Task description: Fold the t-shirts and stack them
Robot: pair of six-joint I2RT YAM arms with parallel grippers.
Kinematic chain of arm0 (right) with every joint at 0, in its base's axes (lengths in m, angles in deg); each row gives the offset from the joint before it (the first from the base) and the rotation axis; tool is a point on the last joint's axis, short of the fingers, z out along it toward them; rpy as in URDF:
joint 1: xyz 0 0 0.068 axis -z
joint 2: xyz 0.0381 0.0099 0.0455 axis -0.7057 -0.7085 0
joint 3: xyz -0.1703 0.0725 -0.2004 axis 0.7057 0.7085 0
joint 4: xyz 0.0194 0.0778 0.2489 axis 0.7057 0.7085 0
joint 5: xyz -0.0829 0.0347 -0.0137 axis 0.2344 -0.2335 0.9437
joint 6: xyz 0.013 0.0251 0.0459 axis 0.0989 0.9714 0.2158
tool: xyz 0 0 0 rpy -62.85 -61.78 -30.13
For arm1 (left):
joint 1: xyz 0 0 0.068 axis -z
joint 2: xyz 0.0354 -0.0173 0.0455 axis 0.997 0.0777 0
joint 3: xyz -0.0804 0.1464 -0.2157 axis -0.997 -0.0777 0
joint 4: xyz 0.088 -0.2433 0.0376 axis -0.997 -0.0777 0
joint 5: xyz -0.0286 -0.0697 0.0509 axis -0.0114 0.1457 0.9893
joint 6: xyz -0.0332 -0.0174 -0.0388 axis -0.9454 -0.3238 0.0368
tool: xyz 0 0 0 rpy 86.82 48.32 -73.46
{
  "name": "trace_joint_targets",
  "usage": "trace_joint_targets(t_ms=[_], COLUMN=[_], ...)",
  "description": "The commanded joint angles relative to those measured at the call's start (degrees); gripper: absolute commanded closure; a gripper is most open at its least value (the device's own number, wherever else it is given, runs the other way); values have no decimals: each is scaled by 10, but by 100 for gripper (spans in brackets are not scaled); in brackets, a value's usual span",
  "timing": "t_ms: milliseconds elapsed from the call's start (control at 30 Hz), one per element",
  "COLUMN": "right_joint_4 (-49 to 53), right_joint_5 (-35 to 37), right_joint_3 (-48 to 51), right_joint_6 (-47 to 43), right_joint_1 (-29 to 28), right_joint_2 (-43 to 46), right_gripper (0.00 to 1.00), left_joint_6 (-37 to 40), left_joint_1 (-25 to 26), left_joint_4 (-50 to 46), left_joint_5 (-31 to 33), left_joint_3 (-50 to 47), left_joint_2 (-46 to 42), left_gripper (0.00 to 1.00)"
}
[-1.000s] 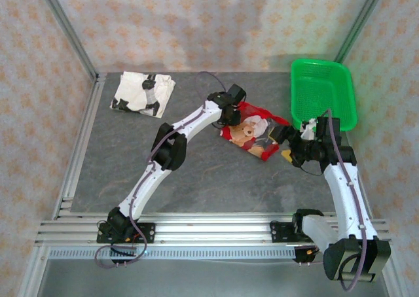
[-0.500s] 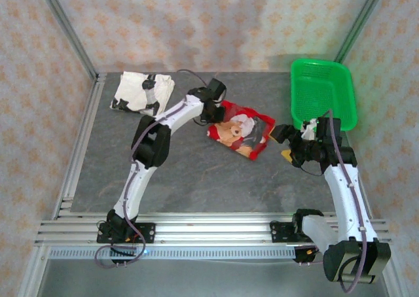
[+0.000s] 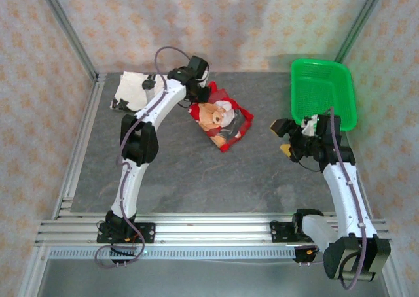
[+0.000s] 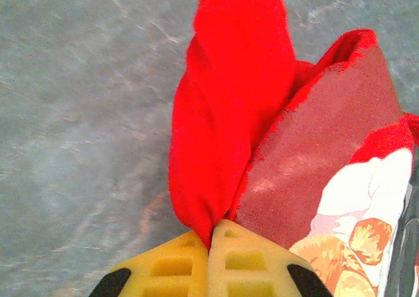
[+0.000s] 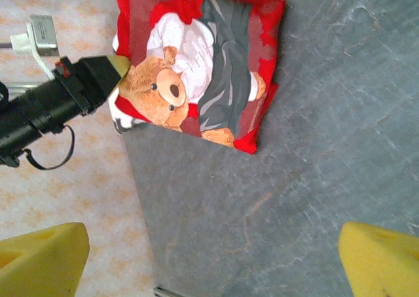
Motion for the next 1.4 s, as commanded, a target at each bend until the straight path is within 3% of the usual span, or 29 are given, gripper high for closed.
trace_joint_targets(t_ms=[0, 267, 933, 1367], right_joint_4=[-72, -98, -144, -152], right_joint_5=[-10, 24, 89, 109], right_joint_3=[1, -18, -47, -52], right_joint_6=[37, 58, 89, 99], right_joint_1=[-10, -46, -132, -153], right_joint_2=[-12, -46, -135, -160], right_gripper=[2, 2, 2, 2], left_joint_6=[54, 71, 45, 16], left_joint_1=[-42, -105, -265, -335], left_joint_4=[-61, -89, -21, -1], left_joint_5=[39, 26, -62, -106], left_joint_3=[49, 169, 216, 209], left_joint_2=[6, 58, 55, 72], left_gripper=[100, 100, 100, 100])
